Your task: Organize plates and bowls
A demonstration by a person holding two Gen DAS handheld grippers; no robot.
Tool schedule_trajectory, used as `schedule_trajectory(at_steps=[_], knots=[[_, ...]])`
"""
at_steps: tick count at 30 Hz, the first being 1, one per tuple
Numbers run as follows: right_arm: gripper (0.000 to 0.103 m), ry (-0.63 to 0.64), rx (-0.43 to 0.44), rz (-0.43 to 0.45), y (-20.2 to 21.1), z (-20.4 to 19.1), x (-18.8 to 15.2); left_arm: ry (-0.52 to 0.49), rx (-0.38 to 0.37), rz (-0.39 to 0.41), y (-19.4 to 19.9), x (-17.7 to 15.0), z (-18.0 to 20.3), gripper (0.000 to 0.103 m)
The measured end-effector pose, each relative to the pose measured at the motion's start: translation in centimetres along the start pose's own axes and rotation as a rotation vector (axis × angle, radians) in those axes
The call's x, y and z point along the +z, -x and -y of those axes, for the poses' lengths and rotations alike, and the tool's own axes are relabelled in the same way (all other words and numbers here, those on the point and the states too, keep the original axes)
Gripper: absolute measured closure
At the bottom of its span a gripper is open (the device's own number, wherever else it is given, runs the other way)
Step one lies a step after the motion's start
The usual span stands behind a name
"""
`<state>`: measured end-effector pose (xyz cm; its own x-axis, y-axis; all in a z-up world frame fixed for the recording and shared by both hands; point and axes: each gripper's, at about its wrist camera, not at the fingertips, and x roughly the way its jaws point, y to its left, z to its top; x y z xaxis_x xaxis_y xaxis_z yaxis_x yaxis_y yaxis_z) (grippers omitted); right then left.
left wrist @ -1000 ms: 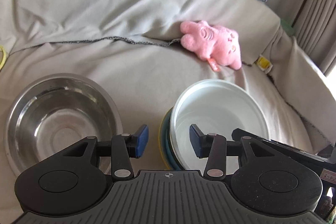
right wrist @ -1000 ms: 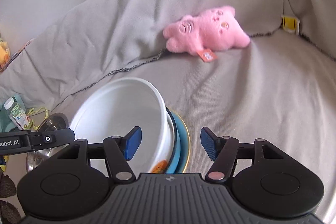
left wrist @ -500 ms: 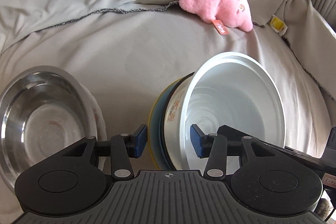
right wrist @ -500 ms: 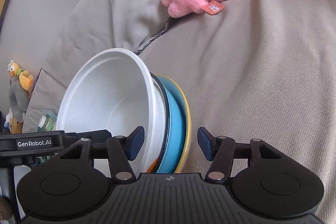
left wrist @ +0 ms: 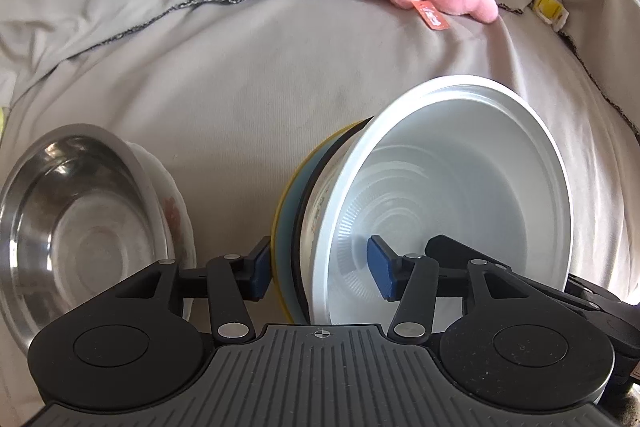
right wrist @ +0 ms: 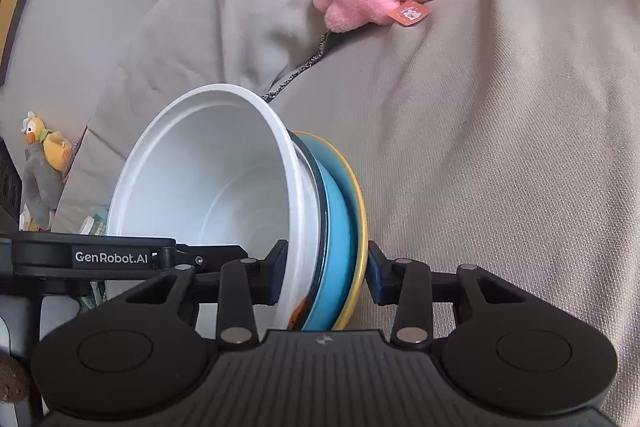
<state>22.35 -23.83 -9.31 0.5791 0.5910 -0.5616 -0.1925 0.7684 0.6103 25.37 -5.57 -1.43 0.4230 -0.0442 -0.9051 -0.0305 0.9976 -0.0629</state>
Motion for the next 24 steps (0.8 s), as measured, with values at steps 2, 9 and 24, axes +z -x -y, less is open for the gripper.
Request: schedule_trajectory(at_steps=[2, 9, 24], knots=[[0.063, -0.002, 0.002, 0.001, 0.1, 0.0, 0.0, -0.014, 0.006, -0.006, 0.0, 0.0, 0.1, 0.048], [0.063, 0.001, 0.0, -0.005, 0.5, -0.1, -0.3, -0.052, 0.014, -0.012, 0.5, -0.8, 0.5, 0.048], [0.063, -0.014, 0.024, -0.026, 1.2, 0.2, -1.6, -0.084, 0.023, -0.089, 1.1, -2.2, 0.7, 0.054]])
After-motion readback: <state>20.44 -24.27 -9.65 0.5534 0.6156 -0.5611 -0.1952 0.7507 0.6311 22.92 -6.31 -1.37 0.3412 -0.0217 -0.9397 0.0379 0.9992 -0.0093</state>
